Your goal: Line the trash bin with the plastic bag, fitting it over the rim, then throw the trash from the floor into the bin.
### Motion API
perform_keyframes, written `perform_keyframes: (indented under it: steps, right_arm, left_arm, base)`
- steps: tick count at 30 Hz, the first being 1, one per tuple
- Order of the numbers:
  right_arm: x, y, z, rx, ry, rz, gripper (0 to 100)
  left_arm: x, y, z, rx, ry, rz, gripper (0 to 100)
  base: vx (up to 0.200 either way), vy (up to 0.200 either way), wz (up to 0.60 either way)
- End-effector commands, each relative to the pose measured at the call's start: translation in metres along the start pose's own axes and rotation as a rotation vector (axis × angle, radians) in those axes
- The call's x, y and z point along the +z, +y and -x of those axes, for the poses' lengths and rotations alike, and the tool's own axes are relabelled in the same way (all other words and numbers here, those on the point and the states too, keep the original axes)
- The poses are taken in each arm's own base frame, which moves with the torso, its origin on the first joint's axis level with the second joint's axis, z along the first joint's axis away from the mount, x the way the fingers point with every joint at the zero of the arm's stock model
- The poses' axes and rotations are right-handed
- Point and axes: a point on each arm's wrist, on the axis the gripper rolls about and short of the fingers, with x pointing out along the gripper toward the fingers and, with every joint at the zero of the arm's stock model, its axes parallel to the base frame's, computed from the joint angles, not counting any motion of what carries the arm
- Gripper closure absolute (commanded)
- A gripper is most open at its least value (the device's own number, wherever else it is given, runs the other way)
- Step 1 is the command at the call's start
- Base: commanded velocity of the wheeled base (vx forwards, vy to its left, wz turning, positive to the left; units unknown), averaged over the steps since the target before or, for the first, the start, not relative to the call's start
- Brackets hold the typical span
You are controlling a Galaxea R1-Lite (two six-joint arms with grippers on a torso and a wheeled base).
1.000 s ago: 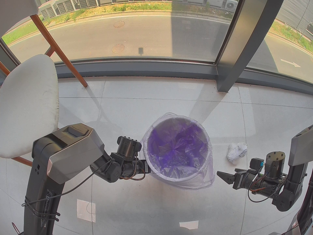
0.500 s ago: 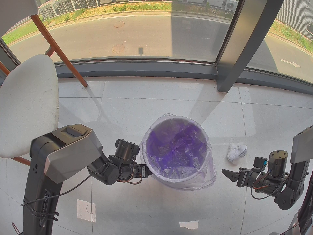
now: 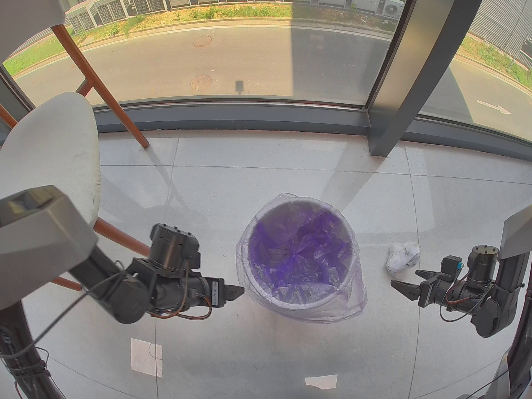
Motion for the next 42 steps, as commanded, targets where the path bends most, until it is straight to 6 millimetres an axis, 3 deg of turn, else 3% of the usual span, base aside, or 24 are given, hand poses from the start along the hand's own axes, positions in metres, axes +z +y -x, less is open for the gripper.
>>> perform_keyframes:
  steps: [1,4,11,16,26,27,35,42]
  right_arm:
    - [-0.027,-0.039,-0.024,0.130,0.072,0.068,0]
    - [-0.034,-0.041,-0.046,0.216,0.079,0.077,0]
    - [-0.045,-0.025,-0.066,0.318,0.122,0.047,0]
    - [-0.048,-0.017,-0.076,0.348,0.137,0.020,0]
    - [-0.049,-0.024,-0.097,0.351,0.111,0.039,0]
    - [-0.049,-0.024,-0.097,0.351,0.111,0.039,100]
    - [-0.042,-0.020,-0.111,0.353,0.123,0.046,100]
    - [-0.025,-0.016,-0.141,0.221,0.169,0.052,100]
  left_arm:
    - [0.002,0.001,0.105,-0.054,-0.175,0.056,0]
    - [-0.003,0.021,0.141,-0.073,-0.259,0.139,0]
    - [-0.014,0.051,0.181,-0.001,-0.407,0.220,0]
    - [-0.020,0.061,0.188,0.041,-0.425,0.251,0]
    - [-0.027,0.061,0.189,0.044,-0.410,0.254,0]
    - [-0.027,0.061,0.189,0.044,-0.410,0.254,0]
    - [-0.025,0.060,0.189,0.042,-0.419,0.250,0]
    - [-0.026,0.059,0.188,0.037,-0.409,0.246,0]
  base:
    - [0.000,0.000,0.00]
    - [0.000,0.000,0.00]
    - [0.000,0.000,0.00]
    - [0.000,0.000,0.00]
    - [0.000,0.000,0.00]
    - [0.000,0.000,0.00]
    - [0.000,0.000,0.00]
    - [0.000,0.000,0.00]
